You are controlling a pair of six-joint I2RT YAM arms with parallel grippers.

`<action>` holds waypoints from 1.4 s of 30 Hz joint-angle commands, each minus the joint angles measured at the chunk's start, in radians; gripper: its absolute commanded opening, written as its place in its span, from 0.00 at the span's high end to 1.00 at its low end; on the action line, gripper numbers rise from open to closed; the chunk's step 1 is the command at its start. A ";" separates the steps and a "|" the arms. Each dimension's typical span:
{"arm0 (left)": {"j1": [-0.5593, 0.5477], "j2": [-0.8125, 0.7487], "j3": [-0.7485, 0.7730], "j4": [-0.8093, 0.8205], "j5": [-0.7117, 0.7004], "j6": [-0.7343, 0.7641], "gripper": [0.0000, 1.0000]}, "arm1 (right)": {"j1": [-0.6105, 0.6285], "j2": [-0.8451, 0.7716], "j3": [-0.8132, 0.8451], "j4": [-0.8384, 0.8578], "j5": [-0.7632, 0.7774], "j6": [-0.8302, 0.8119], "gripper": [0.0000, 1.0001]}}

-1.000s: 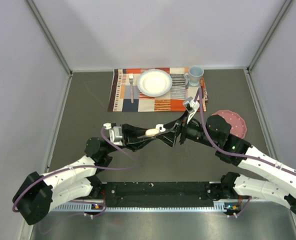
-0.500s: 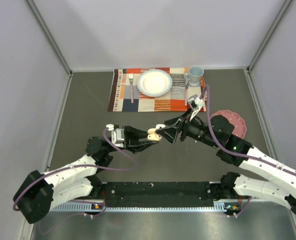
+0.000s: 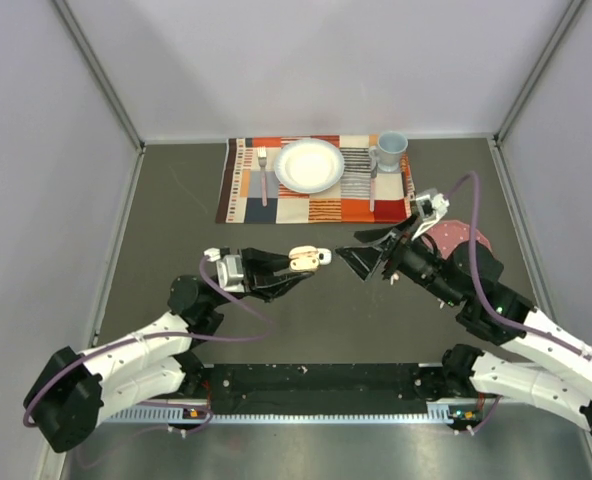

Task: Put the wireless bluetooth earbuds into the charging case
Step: Move the right earbud to the center of the board.

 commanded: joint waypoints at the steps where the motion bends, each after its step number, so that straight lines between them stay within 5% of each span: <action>1: -0.002 -0.049 -0.019 0.012 -0.062 0.028 1.00 | -0.013 -0.042 0.018 -0.238 0.304 0.017 0.13; 6: -0.002 -0.127 -0.028 -0.058 -0.102 0.048 1.00 | -0.158 -0.054 -0.004 -0.513 0.449 0.139 0.01; 10: -0.002 -0.181 -0.039 -0.100 -0.131 0.063 1.00 | -0.327 -0.036 -0.057 -0.665 0.421 0.202 0.01; 14: -0.002 -0.228 -0.057 -0.123 -0.145 0.080 1.00 | -0.583 0.025 -0.111 -0.698 0.238 0.187 0.01; 18: -0.002 -0.253 -0.063 -0.141 -0.153 0.094 1.00 | -0.672 0.051 -0.145 -0.693 0.234 0.133 0.12; 24: -0.002 -0.278 -0.063 -0.180 -0.154 0.121 1.00 | -0.699 0.126 -0.186 -0.670 0.259 0.076 0.32; 42: -0.002 -0.320 -0.071 -0.236 -0.153 0.157 1.00 | -0.864 0.231 -0.381 -0.463 0.219 0.139 0.41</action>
